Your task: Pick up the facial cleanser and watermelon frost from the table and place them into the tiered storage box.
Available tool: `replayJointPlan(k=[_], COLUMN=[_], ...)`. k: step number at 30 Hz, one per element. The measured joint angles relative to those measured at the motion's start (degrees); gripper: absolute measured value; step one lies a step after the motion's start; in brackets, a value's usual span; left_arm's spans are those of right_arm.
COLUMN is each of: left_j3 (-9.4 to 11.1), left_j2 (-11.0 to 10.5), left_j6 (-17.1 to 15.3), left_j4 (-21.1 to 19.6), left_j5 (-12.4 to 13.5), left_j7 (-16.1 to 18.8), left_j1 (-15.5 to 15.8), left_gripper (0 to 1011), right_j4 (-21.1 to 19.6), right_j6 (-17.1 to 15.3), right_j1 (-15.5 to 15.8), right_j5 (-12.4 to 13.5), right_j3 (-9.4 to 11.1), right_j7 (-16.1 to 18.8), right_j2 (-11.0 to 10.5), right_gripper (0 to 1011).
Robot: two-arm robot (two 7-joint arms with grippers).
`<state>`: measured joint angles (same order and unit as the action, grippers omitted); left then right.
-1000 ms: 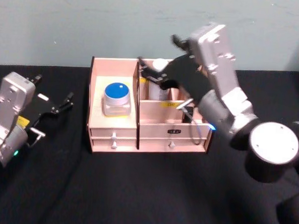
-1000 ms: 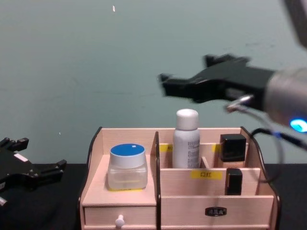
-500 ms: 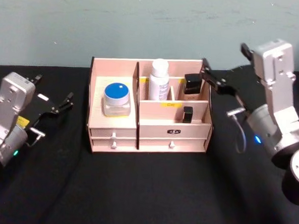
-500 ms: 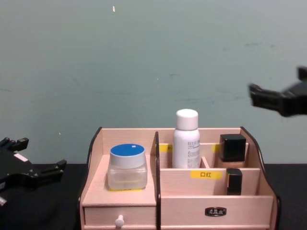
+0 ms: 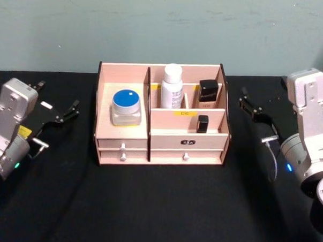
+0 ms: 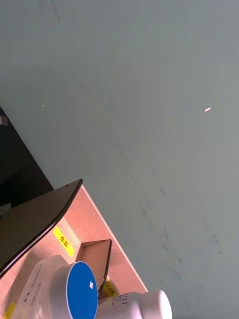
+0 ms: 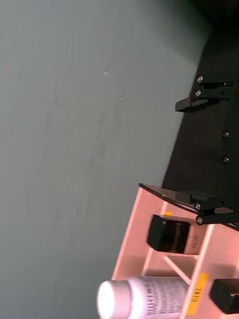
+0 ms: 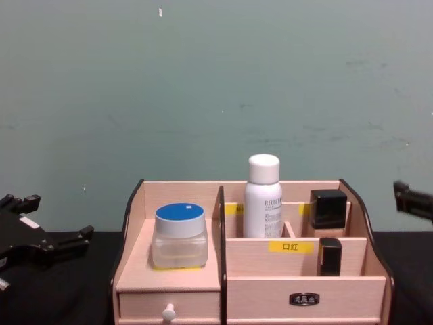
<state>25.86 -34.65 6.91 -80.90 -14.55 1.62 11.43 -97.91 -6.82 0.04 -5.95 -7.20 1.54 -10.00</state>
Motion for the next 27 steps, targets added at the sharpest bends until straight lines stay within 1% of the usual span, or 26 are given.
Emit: replayJointPlan(k=[6,27], left_j3=[0.0,0.0], left_j2=[0.0,0.0], left_j6=[0.0,0.0], left_j4=[0.0,0.0], left_j5=[0.0,0.0], left_j7=[0.0,0.0], left_j1=[0.0,0.0], left_gripper=[1001,1001], right_j4=[2.7,2.2], right_j6=[0.1,0.1], right_j1=[-0.2,-0.2], right_j5=[-0.9,-0.8], right_j3=[0.1,0.1], right_j7=[0.6,0.5], right_j2=[0.7,0.5], right_gripper=[1003,1003])
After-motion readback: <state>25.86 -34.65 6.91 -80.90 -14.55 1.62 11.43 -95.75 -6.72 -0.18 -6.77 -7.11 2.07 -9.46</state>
